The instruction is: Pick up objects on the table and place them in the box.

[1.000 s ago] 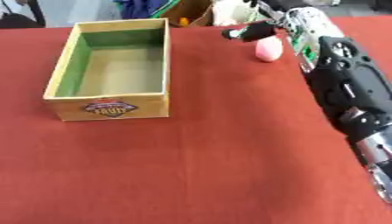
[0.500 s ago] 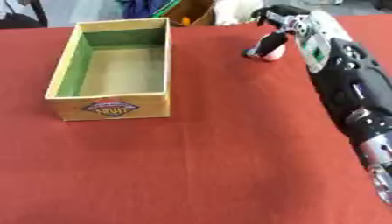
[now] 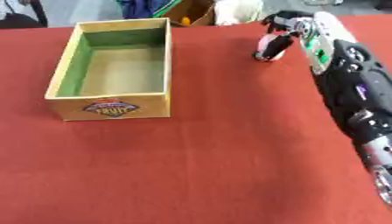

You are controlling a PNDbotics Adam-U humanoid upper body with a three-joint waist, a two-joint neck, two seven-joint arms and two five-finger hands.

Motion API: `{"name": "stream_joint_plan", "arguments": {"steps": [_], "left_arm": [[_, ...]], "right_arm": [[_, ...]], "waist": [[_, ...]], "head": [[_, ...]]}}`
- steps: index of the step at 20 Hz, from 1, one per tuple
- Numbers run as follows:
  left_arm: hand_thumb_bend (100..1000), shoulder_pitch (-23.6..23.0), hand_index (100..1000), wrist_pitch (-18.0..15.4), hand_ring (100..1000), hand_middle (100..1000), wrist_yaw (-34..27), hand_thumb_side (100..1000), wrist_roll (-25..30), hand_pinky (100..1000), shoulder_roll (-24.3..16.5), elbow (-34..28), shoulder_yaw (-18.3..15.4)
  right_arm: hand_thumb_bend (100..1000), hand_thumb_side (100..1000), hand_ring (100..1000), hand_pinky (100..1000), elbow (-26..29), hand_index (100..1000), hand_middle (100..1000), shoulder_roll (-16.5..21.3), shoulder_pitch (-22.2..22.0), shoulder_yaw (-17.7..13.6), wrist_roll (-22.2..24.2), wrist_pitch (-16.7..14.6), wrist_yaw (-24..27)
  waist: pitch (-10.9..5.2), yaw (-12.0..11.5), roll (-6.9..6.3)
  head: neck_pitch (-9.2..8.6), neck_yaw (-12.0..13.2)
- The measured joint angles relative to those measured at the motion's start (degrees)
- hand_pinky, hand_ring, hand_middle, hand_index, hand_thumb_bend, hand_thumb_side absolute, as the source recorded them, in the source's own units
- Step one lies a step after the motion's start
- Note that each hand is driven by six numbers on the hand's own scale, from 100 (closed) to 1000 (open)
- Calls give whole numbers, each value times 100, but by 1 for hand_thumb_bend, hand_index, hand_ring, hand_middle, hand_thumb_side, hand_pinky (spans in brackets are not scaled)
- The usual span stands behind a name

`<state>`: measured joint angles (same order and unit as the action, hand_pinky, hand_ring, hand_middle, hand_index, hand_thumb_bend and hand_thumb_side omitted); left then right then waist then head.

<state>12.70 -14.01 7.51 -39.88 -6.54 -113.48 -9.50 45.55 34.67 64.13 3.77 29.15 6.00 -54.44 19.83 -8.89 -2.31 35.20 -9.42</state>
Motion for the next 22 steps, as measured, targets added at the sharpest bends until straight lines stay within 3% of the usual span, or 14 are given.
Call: {"name": "stream_joint_plan", "arguments": {"steps": [13,22], "left_arm": [[100,2,638,15,508,463,-33,688,24,614,3,0,5],[100,36,637,5,507,462,-64,689,38,615,6,0,18]], "right_arm": [[364,374,932,827,-58,993,840,94,-58,-66,-340,208,-302],[286,403,915,811,-144,927,779,97,-67,-165,-554,450,-346]], "waist": [[119,-74,30],[191,-145,9]], "head": [[-85,-31],[-157,-128]]}}
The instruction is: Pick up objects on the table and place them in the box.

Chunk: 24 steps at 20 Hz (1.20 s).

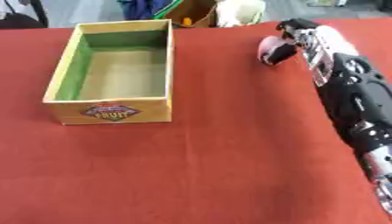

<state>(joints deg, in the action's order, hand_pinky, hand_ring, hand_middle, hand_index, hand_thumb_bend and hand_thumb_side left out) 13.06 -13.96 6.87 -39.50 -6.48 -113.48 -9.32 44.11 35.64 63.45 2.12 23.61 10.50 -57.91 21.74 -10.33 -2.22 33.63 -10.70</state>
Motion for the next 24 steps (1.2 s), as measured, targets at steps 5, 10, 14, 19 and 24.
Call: {"name": "stream_joint_plan", "arguments": {"steps": [5,10,14,19,24], "left_arm": [[100,0,637,1,507,462,-6,688,2,616,1,0,0],[100,-3,637,3,507,463,-6,689,3,616,3,0,0],[100,-6,637,9,508,463,-6,689,9,616,39,0,0],[100,-9,637,12,508,464,-6,687,13,616,43,0,0],[100,-9,637,14,507,463,-6,681,14,616,43,0,0]], "right_arm": [[283,384,899,801,-18,814,694,0,13,1,-66,-4,0],[290,345,873,784,114,741,617,17,56,59,-114,-128,23],[236,281,851,761,197,715,585,31,58,109,-99,-198,64],[100,100,804,703,244,668,532,33,58,111,-89,-229,186],[100,100,755,604,258,588,466,34,54,111,-278,-110,188]], "waist": [[2,34,-16],[-4,99,-27],[-26,116,-27],[-43,141,-21],[-49,147,-17]], "head": [[3,2],[13,29],[14,46],[28,48],[40,49]]}}
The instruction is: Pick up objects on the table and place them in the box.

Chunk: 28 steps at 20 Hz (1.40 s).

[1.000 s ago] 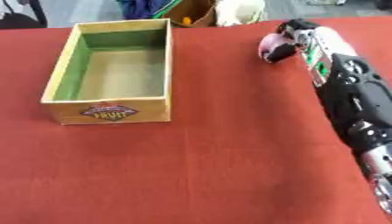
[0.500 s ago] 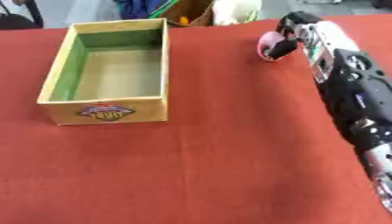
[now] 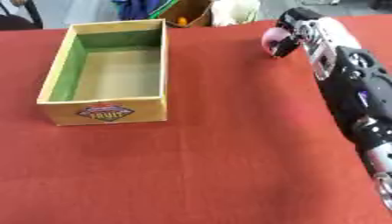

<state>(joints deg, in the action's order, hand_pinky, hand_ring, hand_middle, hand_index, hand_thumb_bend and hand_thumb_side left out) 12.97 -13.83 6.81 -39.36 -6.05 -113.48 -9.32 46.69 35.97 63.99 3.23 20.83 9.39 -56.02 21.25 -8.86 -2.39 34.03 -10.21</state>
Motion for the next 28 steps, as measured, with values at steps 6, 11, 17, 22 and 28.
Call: {"name": "stream_joint_plan", "arguments": {"steps": [6,11,17,22,28], "left_arm": [[100,0,636,1,508,464,0,678,1,616,1,0,0],[100,-1,636,2,509,465,1,680,2,615,1,0,0],[100,-1,636,2,510,467,10,680,2,615,1,0,0],[100,-1,636,2,511,468,23,680,2,614,1,0,0],[100,0,636,3,511,469,24,679,7,615,1,0,2]], "right_arm": [[100,157,737,560,154,563,442,14,-31,73,-337,122,167],[100,190,725,553,478,556,432,72,-30,162,-436,116,400],[100,325,722,556,1188,558,431,169,55,378,-467,132,625],[100,195,722,556,1822,560,432,164,120,631,-366,228,744],[100,183,719,547,2245,560,429,-145,301,833,-223,327,789]], "waist": [[-21,44,2],[-94,74,11],[-203,113,65],[-270,100,96],[-324,32,149]], "head": [[20,2],[67,7],[218,121],[297,326],[316,423]]}}
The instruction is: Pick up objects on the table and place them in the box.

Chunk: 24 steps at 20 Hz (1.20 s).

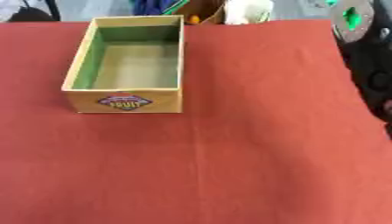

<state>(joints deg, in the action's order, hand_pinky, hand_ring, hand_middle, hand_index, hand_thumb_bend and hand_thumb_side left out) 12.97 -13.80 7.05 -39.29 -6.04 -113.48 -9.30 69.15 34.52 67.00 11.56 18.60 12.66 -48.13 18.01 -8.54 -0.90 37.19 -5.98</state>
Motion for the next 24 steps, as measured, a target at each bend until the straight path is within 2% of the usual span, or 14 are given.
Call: {"name": "stream_joint_plan", "arguments": {"steps": [11,15,24], "left_arm": [[100,2,635,17,511,469,-8,680,49,614,0,0,42],[100,2,635,22,511,469,-28,679,71,615,3,0,69],[100,19,635,26,511,469,-52,677,116,614,53,0,106]], "right_arm": [[100,193,693,540,-24,561,430,-923,207,279,41,-26,-85],[100,192,689,542,-92,562,432,-1140,201,387,49,-97,-102],[100,212,692,545,-323,564,438,-1578,153,577,106,-217,-221]], "waist": [[-38,-190,19],[-39,-219,-3],[-39,-278,-17]], "head": [[-3,-315],[-3,-416],[-3,-473]]}}
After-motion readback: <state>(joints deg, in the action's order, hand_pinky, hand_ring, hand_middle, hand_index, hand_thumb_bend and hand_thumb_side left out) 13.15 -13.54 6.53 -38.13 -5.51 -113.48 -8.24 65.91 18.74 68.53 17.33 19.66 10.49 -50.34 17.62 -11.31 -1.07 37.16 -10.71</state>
